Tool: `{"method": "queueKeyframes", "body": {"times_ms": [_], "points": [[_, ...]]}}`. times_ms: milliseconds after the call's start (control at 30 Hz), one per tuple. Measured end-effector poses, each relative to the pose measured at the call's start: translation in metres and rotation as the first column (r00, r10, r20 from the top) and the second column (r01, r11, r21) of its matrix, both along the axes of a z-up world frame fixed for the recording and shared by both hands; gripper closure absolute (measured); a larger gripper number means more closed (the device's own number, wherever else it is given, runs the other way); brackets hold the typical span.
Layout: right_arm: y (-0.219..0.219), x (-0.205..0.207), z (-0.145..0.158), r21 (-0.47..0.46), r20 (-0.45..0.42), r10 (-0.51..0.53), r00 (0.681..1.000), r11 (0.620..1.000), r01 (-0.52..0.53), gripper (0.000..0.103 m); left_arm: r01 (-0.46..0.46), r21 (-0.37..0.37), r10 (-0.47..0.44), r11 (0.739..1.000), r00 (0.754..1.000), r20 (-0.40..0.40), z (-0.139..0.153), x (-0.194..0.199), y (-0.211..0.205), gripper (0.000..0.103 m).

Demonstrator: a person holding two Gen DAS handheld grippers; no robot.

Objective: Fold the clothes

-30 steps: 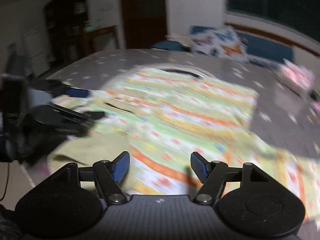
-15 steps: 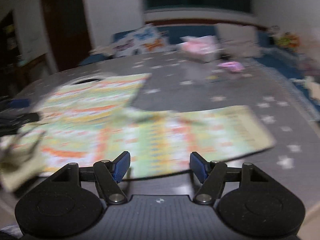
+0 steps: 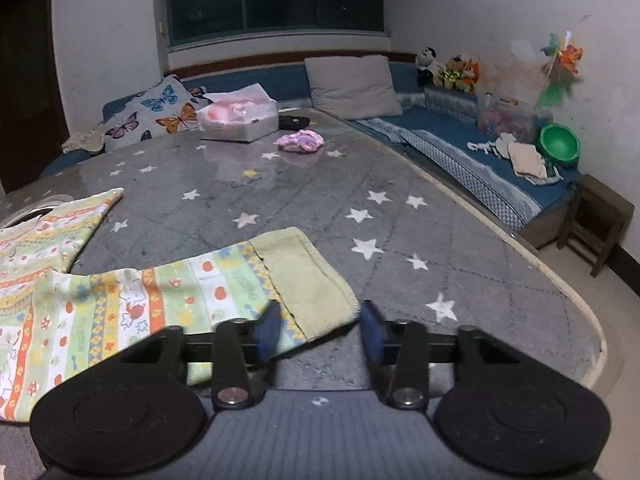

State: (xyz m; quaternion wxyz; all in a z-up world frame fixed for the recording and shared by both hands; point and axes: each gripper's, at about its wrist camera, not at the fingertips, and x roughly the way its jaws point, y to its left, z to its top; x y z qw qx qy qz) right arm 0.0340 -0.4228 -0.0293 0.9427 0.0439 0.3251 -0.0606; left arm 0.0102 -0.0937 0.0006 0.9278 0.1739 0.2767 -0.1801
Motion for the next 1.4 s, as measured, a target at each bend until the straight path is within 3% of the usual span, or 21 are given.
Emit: {"method": "queueKeyframes", "body": {"times_ms": [100, 267, 433, 600, 733, 900, 1067, 1333, 1400], "points": [[-0.002, -0.006, 0.005, 0.015, 0.023, 0.000, 1.000, 1.000, -0.001, 0.095, 0.011, 0.004, -0.011, 1.000, 1.000, -0.001, 0.001, 0.001, -0.006, 0.030], [0.000, -0.020, 0.019, 0.036, 0.062, -0.012, 0.998, 0.999, 0.010, 0.096, 0.045, 0.007, -0.044, 0.999, 0.999, -0.019, -0.005, 0.002, -0.015, 0.028], [0.000, -0.022, 0.013, 0.041, 0.025, -0.017, 1.000, 0.999, 0.016, 0.096, 0.065, 0.041, -0.063, 0.997, 0.997, -0.040, -0.024, 0.003, -0.023, 0.028], [0.011, -0.024, 0.054, 0.089, 0.110, 0.029, 0.994, 0.995, -0.039, 0.096, 0.063, 0.011, -0.063, 0.998, 0.998, -0.027, -0.020, 0.000, -0.018, 0.028], [0.037, -0.030, 0.094, 0.105, 0.194, 0.144, 0.970, 0.980, -0.166, 0.096, 0.029, -0.046, -0.028, 0.999, 0.999, 0.014, -0.004, -0.007, -0.002, 0.028], [0.091, -0.029, 0.135, 0.100, 0.277, 0.318, 0.907, 0.929, -0.356, 0.096, -0.067, -0.095, 0.074, 0.993, 0.995, 0.068, 0.011, -0.018, 0.037, 0.024], [0.160, -0.021, 0.148, 0.076, 0.296, 0.497, 0.816, 0.839, -0.538, 0.096, -0.201, -0.117, 0.210, 0.973, 0.975, 0.076, 0.011, -0.031, 0.086, 0.023], [0.271, -0.008, 0.106, 0.069, 0.186, 0.713, 0.676, 0.677, -0.733, 0.096, -0.351, -0.136, 0.361, 0.926, 0.931, 0.052, 0.005, -0.046, 0.140, 0.021], [0.289, -0.011, 0.092, 0.076, 0.151, 0.748, 0.647, 0.643, -0.762, 0.089, -0.366, -0.137, 0.375, 0.920, 0.926, 0.047, 0.005, -0.047, 0.146, 0.021]]}}
